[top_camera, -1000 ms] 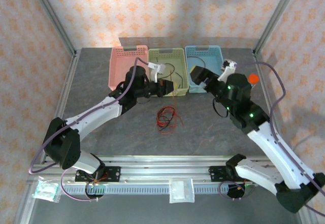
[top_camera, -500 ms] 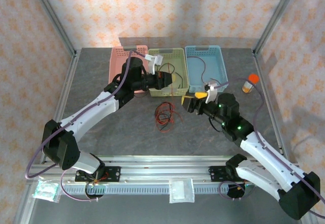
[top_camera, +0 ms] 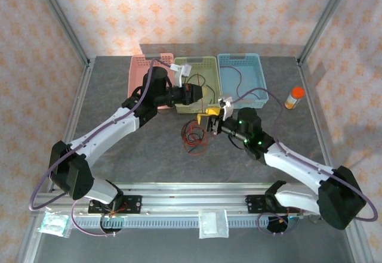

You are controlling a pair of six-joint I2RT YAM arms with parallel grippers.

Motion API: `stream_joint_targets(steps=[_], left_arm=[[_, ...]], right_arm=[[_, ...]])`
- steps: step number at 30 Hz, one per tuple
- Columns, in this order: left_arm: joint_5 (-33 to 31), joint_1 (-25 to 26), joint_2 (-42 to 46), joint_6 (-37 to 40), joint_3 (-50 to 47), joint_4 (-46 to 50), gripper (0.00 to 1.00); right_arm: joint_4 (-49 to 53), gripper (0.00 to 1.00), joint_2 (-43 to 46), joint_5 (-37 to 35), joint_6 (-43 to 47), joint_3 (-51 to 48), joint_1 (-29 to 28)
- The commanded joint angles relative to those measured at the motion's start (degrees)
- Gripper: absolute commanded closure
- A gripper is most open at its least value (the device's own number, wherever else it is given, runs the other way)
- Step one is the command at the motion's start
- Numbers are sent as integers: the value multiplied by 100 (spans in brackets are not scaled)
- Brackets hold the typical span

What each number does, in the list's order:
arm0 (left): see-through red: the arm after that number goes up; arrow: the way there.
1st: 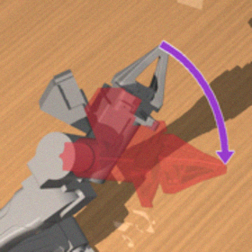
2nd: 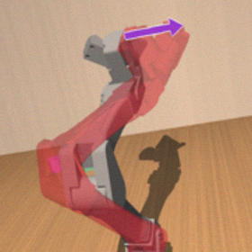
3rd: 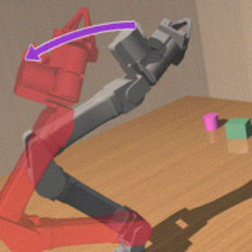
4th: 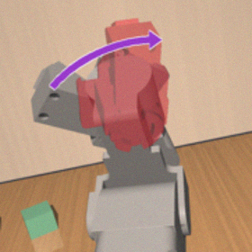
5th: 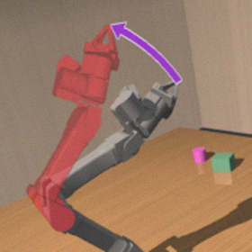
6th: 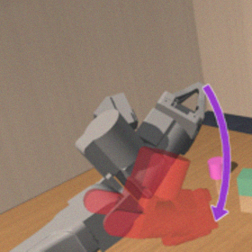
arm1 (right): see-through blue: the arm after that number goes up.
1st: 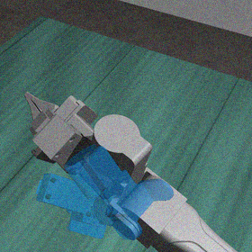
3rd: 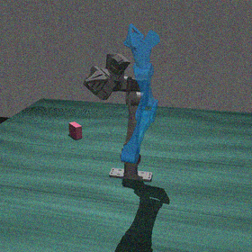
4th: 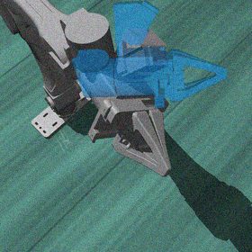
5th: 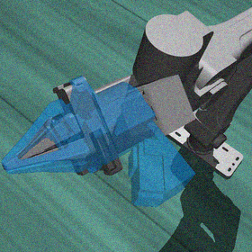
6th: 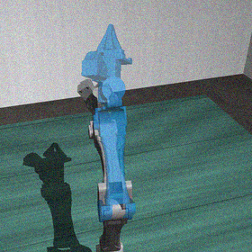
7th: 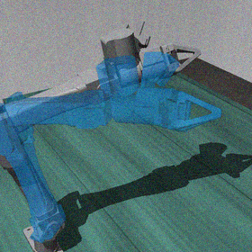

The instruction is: Untangle the cables

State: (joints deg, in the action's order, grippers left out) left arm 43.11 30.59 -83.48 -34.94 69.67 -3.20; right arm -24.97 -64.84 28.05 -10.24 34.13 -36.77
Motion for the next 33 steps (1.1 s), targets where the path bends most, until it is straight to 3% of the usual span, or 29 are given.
stream_joint_targets(steps=[1, 6, 15, 17, 20, 21, 23, 25, 33], left_arm=[[143, -35, 214, -101, 144, -146, 100], [146, -35, 271, -212, 15, -321, 100], [-103, -44, 254, -176, -237, -336, 99], [-274, -43, 287, -148, -349, -333, 84], [-885, -35, 437, 96, -509, -66, 46], [-1139, -16, 513, 323, -612, 5, 39], [-1838, 26, 708, 597, -1001, 77, 35], [-2099, 26, 832, 620, -1410, -34, 34], [-2206, 299, 968, 381, -2642, -739, 34]], right_arm=[[-654, 51, -193, -122, 91, 66, -23], [-782, 68, -442, -169, 1, 134, -32], [-621, 100, -38, -413, -207, 74, -36], [-499, 100, 44, -548, -313, 107, -39], [-183, 100, 111, -809, -492, 252, -40], [-77, 100, 115, -960, -564, 292, -40], [84, 100, 91, -1154, -649, 361, -40], [159, 100, 85, -1269, -764, 401, -40], [-18, 100, 195, -1099, -1231, 566, -40]])
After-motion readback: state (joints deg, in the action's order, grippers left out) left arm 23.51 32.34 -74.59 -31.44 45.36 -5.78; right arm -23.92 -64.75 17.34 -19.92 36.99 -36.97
